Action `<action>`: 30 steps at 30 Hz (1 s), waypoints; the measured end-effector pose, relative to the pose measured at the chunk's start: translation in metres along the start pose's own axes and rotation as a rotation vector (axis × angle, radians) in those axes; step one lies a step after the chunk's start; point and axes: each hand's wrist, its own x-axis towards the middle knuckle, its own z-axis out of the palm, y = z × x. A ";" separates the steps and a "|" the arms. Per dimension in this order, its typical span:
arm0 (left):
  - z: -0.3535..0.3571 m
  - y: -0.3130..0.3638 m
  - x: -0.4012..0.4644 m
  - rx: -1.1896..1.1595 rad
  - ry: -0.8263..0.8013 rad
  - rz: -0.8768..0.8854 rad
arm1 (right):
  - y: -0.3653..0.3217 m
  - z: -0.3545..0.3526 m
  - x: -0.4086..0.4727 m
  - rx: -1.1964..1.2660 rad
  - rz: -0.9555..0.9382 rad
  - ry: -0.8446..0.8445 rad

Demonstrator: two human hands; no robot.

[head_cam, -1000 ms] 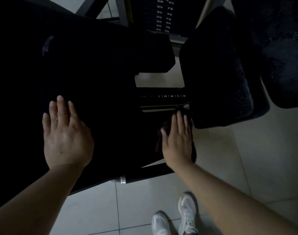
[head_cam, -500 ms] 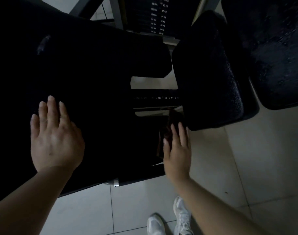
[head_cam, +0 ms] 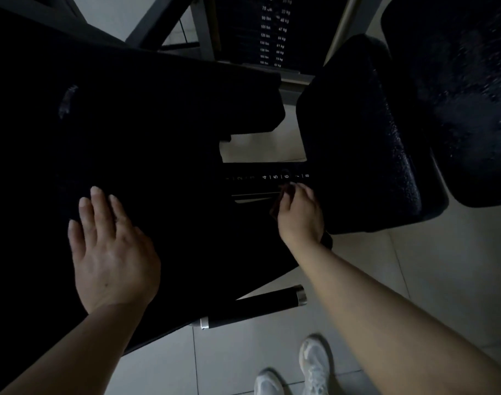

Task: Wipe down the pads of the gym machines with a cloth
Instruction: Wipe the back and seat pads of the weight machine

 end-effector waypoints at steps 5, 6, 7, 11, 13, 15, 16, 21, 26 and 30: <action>-0.003 0.001 0.002 -0.007 -0.032 -0.001 | 0.010 0.009 -0.021 0.044 -0.094 0.132; -0.004 0.001 0.003 0.004 -0.040 0.015 | 0.014 0.012 -0.034 0.024 -0.106 0.161; -0.005 -0.001 0.005 0.017 -0.050 0.037 | 0.017 0.015 -0.046 0.012 -0.112 0.203; -0.005 -0.005 0.009 0.015 -0.047 0.088 | 0.019 0.031 -0.109 0.127 -0.144 0.326; -0.006 -0.006 0.009 -0.002 -0.050 0.087 | 0.009 0.039 -0.135 0.219 -0.167 0.313; -0.005 -0.007 0.008 -0.017 -0.046 0.100 | 0.000 0.045 -0.150 0.276 -0.188 0.301; -0.005 -0.007 0.009 -0.018 -0.037 0.105 | -0.001 0.045 -0.152 0.287 -0.200 0.296; -0.003 -0.006 0.007 -0.041 -0.038 0.087 | 0.004 0.036 -0.125 0.266 -0.198 0.243; -0.001 0.000 0.003 -0.071 -0.043 0.016 | -0.015 0.033 -0.102 0.319 -0.078 0.285; -0.007 -0.010 0.005 -0.138 -0.068 0.079 | -0.046 0.045 -0.156 0.322 -0.344 0.194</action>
